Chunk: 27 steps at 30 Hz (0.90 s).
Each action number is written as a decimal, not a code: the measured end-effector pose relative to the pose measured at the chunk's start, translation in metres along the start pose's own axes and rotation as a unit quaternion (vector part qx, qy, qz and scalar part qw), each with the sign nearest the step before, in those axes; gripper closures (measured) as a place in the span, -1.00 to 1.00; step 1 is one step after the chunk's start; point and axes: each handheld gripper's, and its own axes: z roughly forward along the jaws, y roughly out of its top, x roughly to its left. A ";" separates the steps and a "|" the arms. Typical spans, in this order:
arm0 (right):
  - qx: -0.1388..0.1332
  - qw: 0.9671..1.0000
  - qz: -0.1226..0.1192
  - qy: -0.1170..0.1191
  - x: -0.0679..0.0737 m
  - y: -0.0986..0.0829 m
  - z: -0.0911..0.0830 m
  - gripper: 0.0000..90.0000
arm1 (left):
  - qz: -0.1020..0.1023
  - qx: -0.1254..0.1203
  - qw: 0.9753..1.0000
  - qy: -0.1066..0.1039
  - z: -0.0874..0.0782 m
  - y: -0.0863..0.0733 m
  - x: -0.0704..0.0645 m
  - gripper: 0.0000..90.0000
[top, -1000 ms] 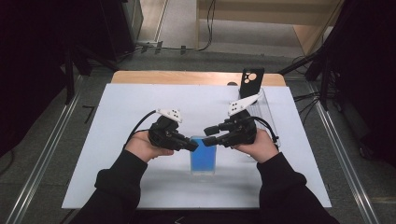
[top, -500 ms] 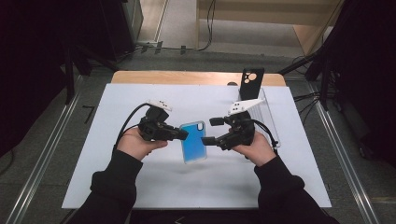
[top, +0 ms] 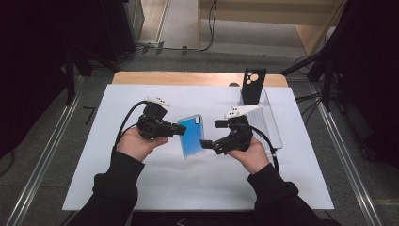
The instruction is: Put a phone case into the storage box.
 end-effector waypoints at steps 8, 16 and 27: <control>-0.009 0.999 0.019 -0.035 0.010 -0.004 0.007 -1.00 | -0.012 -0.007 1.000 0.019 0.003 0.002 -0.003 0.80; -0.023 0.995 0.049 -0.083 0.018 -0.008 0.018 -1.00 | -0.028 -0.013 0.999 0.027 0.006 0.002 -0.005 0.80; -0.017 0.991 0.062 -0.117 0.026 -0.014 0.035 -1.00 | -0.038 -0.015 0.999 0.026 0.013 0.003 -0.015 0.80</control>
